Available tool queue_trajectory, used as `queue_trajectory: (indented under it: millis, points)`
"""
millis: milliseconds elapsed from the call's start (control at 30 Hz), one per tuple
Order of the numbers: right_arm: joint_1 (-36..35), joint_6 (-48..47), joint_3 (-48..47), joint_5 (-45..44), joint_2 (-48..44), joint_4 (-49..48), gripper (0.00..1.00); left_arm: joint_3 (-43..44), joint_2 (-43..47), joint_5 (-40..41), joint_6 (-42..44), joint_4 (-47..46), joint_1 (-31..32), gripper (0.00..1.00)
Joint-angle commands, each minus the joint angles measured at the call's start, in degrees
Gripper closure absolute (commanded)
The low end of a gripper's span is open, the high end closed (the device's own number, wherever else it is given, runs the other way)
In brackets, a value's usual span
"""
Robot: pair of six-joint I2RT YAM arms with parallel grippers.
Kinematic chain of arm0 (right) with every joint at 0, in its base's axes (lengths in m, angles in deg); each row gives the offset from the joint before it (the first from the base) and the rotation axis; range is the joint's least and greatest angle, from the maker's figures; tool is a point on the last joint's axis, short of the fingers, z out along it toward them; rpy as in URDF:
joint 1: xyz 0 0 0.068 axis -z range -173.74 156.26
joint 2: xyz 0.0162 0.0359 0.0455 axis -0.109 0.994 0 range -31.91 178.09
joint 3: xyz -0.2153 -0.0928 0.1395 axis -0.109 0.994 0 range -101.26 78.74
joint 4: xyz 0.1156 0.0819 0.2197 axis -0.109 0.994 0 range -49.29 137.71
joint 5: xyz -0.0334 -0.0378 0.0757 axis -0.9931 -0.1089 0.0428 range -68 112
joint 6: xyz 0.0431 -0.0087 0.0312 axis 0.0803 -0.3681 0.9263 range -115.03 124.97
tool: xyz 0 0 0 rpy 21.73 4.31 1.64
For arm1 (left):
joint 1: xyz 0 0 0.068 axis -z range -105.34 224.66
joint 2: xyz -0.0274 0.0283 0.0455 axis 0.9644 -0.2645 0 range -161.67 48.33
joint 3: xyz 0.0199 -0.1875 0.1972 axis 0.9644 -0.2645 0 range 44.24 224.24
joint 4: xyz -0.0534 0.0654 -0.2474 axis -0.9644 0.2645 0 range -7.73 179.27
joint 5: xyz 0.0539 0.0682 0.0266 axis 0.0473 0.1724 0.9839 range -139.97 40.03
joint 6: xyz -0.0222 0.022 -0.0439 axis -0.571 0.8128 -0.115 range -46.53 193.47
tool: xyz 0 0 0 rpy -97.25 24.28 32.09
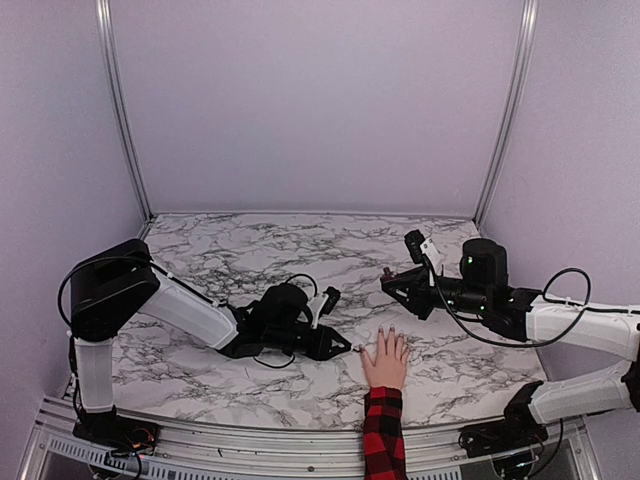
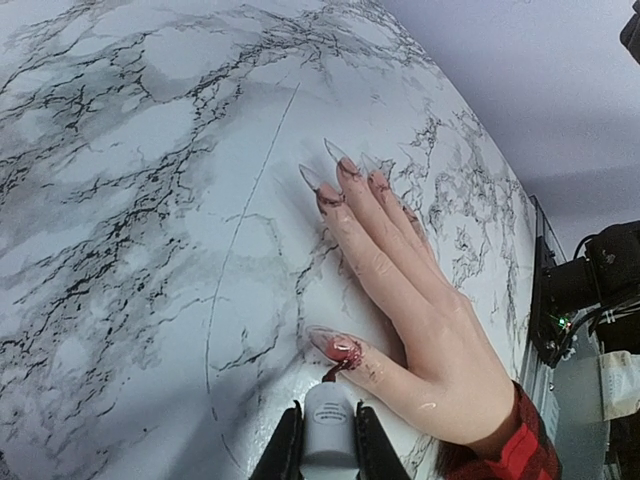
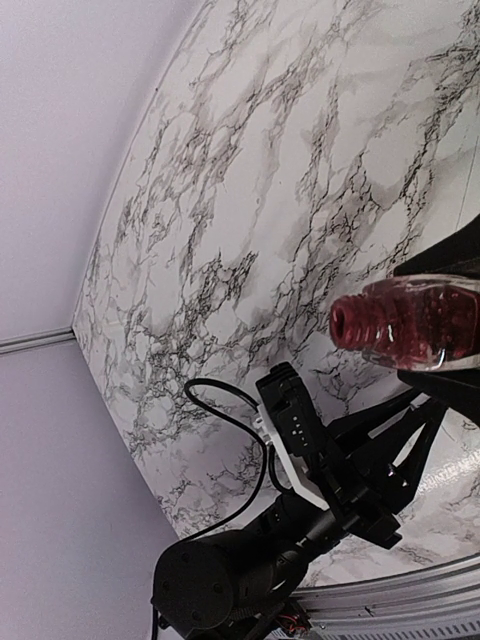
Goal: Paint the nails
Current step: Paint the nail with the hand.
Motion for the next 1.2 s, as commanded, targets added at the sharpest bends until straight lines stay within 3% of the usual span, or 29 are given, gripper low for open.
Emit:
queue_trajectory:
  millis: [0, 1167]
  points:
    - [0.4, -0.2, -0.2, 0.2, -0.3, -2.1, 1.0, 2.0, -0.9, 0.3, 0.8, 1.1, 0.0, 1.0]
    - [0.3, -0.2, -0.2, -0.2, -0.3, -2.1, 1.0, 2.8, -1.1, 1.9, 0.6, 1.6, -0.4, 1.0]
